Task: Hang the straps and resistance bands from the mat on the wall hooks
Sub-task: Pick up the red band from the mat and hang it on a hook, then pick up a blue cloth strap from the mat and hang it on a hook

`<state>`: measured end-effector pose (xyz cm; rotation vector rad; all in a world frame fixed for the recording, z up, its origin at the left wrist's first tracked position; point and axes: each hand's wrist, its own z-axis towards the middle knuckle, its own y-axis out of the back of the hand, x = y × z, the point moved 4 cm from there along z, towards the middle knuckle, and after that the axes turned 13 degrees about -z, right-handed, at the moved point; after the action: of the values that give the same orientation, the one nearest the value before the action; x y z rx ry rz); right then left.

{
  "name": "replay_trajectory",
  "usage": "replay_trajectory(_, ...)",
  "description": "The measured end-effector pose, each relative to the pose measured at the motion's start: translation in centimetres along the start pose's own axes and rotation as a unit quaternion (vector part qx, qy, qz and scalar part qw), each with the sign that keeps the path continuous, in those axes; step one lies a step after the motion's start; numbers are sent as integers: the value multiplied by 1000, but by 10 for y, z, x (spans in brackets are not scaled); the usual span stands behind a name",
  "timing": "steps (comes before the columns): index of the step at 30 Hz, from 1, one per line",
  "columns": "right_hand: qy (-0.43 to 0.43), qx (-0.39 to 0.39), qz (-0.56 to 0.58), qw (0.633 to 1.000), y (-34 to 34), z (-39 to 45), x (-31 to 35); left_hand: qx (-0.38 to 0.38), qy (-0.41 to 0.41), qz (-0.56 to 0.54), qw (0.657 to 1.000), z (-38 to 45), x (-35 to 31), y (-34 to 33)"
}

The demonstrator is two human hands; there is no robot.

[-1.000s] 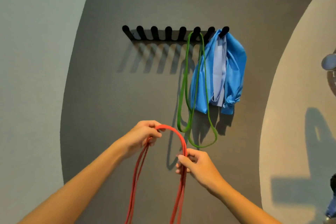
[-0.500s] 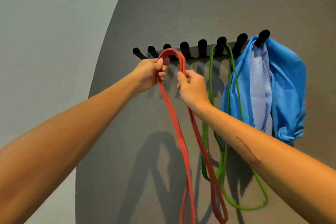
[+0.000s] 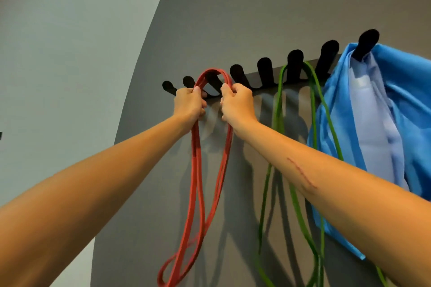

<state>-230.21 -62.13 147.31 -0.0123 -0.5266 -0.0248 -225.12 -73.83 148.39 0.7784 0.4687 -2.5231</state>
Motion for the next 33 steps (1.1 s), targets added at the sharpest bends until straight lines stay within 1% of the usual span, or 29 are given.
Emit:
replay_trajectory(3, -44, 14, -47, 998, -3, 0, -26, 41, 66, 45, 996, -7, 20, -13)
replay_trajectory(4, -54, 18, -53, 997, -2, -2, -33, 57, 71, 67, 994, -10, 25, -18)
replay_trajectory(6, -55, 19, -72, 996, 3, -7, -37, 72, 52, 96, 991, -16, 28, -24)
replay_trajectory(8, -46, 38, -123, 991, 8, -18, -32, 76, 31, 144, 986, -17, 27, -20)
replay_trajectory(10, -7, 61, -186, 981, 12, -33, -25, 89, 27, 221, 971, -17, 28, -5)
replay_trajectory(12, 54, 56, -246, 966, 19, -55, -18, 131, 43, 310, 941, -24, 31, 16)
replay_trajectory(14, 134, 36, -327, 935, 24, -79, -16, 195, 50, 400, 894, -40, 32, 41)
replay_trajectory(15, 175, 34, -356, 918, 26, -92, -16, 235, 40, 440, 866, -50, 31, 51)
replay_trajectory(16, 209, 49, -366, 905, 24, -107, -15, 271, 30, 470, 840, -62, 29, 65)
replay_trajectory(18, 247, 117, -334, 902, 14, -137, -8, 329, 36, 498, 801, -87, 28, 96)
replay_trajectory(20, 253, 202, -281, 903, 1, -167, 1, 362, 55, 497, 787, -117, 25, 127)
replay_trajectory(22, 247, 266, -243, 899, -17, -199, 15, 381, 40, 478, 790, -153, 19, 159)
replay_trajectory(26, 210, 354, -179, 894, -54, -275, 56, 376, 20, 414, 829, -231, -5, 238)
replay_trajectory(29, 182, 408, -132, 885, -83, -339, 91, 338, 37, 401, 851, -286, -31, 309)
replay_trajectory(33, 174, 477, -88, 857, -121, -429, 147, 283, 98, 417, 858, -360, -80, 412)
